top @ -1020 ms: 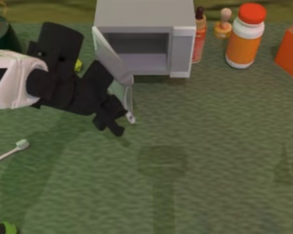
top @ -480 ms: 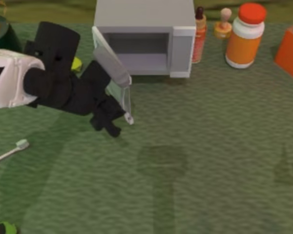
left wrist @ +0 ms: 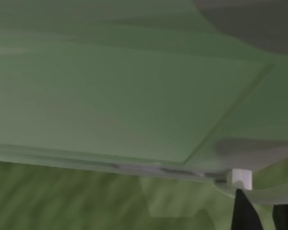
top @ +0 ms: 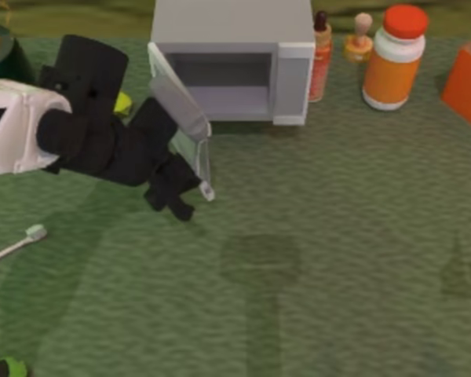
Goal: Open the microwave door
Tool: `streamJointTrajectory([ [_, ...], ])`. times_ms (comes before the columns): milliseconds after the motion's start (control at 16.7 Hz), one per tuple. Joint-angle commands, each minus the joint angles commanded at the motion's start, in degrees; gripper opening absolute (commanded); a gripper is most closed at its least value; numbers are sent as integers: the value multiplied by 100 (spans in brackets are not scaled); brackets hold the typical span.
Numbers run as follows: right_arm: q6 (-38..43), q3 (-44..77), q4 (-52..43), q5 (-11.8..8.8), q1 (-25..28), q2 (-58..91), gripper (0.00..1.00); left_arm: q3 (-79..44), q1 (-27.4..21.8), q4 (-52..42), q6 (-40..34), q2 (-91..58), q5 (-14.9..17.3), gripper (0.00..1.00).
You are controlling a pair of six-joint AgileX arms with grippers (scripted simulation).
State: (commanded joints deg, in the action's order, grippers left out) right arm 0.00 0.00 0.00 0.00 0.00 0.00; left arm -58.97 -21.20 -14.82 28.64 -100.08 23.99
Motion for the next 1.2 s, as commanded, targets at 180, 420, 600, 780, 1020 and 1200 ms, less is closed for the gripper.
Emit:
streamJointTrajectory([
  [180, 0, 0, 0, 0, 0, 0, 100, 0, 0, 0, 0, 0, 0, 0],
  [420, 0, 0, 0, 0, 0, 0, 100, 0, 0, 0, 0, 0, 0, 0],
  [600, 0, 0, 0, 0, 0, 0, 100, 0, 0, 0, 0, 0, 0, 0],
  [780, 0, 0, 0, 0, 0, 0, 100, 26, -1, -48, 41, -11, 62, 0],
  [1020, 0, 0, 0, 0, 0, 0, 100, -40, 127, -158, 333, 6, 213, 0],
  [1200, 0, 0, 0, 0, 0, 0, 100, -46, 205, -254, 499, -9, 295, 0],
])
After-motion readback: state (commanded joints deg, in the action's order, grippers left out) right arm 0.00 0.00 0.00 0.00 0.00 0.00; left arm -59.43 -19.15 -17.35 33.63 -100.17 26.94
